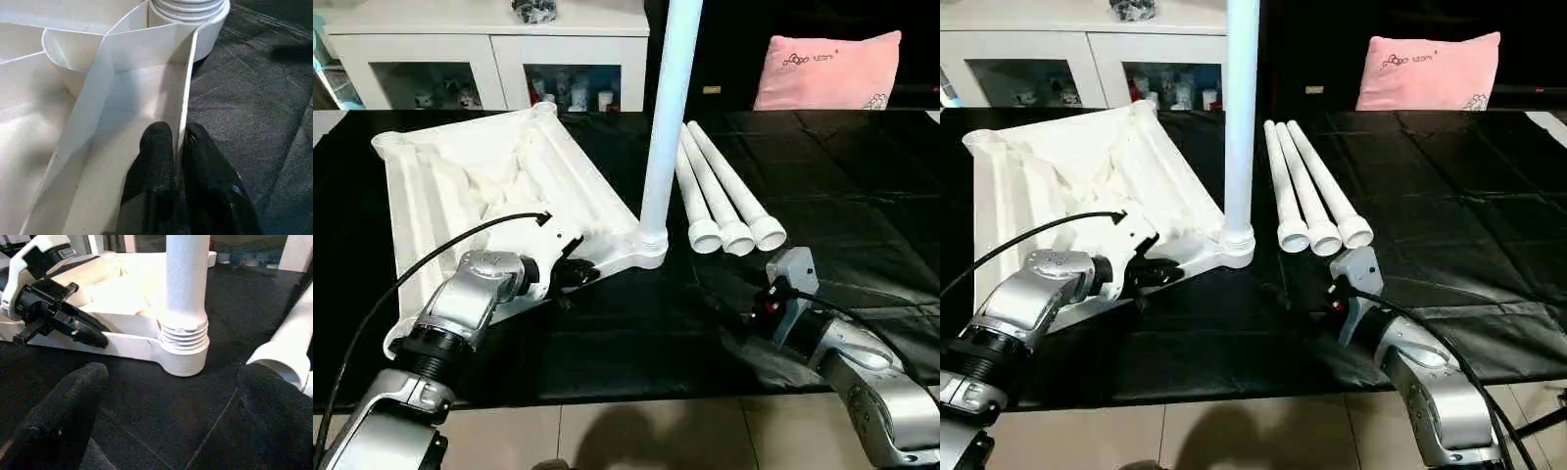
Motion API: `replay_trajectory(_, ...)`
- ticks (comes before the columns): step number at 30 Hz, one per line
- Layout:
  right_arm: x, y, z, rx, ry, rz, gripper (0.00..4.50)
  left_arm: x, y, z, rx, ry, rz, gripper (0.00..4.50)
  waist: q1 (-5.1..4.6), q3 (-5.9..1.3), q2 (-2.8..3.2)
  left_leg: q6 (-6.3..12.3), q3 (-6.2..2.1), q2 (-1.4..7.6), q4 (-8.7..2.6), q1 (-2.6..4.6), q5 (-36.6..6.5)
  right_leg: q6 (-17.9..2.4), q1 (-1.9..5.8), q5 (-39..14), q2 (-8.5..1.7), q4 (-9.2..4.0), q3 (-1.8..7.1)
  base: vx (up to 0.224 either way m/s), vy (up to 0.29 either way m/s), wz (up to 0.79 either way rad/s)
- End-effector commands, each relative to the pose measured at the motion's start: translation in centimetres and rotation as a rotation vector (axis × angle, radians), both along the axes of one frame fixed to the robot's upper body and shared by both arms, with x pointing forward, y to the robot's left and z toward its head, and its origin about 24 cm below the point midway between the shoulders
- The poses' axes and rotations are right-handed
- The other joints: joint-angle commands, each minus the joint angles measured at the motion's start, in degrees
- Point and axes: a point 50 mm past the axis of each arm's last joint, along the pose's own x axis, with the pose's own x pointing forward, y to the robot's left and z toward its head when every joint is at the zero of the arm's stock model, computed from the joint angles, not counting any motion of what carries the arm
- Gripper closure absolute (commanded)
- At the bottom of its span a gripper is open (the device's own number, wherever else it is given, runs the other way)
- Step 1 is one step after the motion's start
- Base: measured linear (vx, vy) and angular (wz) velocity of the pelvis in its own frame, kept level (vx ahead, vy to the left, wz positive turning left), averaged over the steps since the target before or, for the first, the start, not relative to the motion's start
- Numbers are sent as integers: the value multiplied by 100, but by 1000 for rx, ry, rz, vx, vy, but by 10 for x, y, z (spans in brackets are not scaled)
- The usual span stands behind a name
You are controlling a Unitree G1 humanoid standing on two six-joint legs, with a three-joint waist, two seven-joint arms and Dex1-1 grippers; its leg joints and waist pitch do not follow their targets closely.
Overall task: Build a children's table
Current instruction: Rotate leg to tighten
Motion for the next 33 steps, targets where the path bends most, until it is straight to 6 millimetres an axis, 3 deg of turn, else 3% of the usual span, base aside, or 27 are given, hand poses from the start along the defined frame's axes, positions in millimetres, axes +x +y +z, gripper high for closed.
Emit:
replay_trajectory(1, 2, 1, 7, -5, -25, 28, 0, 3, 2, 3, 20, -5, -9, 439, -2, -322, -31, 179, -58, 270, -456, -7, -644, -1183, 262, -413, -463, -497, 285, 0, 0, 0)
replay_trajectory(6, -1, 3, 7, -13, -17, 86, 0, 2, 2, 4, 9, -2, -56, 447, -4, -364, -26, 343, -53, 259, -409, -50, -259, -1316, 280, 380, -460, -421, 275, 0, 0, 0)
replay_trajectory(11, 1, 4, 9, -18, -22, 120, 0, -11, -1, 5, -13, 35, -229, 447, 6, -339, -20, 343, -46, 280, -437, -28, -424, -1319, 255, 62, -465, -452, 275, 0, 0, 0)
replay_trajectory(16, 6, 4, 14, -24, -42, 155, 0, -32, 10, -1, 59, 55, -432, 447, 19, -331, -6, 295, -41, 309, -460, 5, -528, -1344, 224, 12, -475, -444, 284, 0, 0, 0)
replay_trajectory(18, 7, 5, 15, -28, -42, 175, 0, -35, 13, -2, 66, 47, -452, 447, 33, -323, -43, 283, -25, 318, -469, 23, -596, -1357, 209, -56, -467, -450, 279, 0, 0, 0)
replay_trajectory(23, 7, 9, 14, -45, -30, 254, 0, -39, 17, 0, 63, 44, -476, 447, 62, -313, -57, 224, -11, 325, -495, 11, -646, -1278, 214, -293, -491, -449, 276, 0, 0, 0)
replay_trajectory(25, 7, 12, 13, -49, -22, 300, 0, -39, 16, 2, 60, 22, -483, 447, 50, -317, -97, 229, -1, 319, -486, 8, -640, -1274, 211, -278, -491, -451, 282, 0, 0, 0)
replay_trajectory(33, 21, 21, 8, -104, -12, 408, 0, -44, 6, 4, 12, -25, -571, 447, 40, -332, -101, 311, 14, 310, -456, 4, -412, -1381, 205, -24, -487, -418, 271, 0, 0, 0)
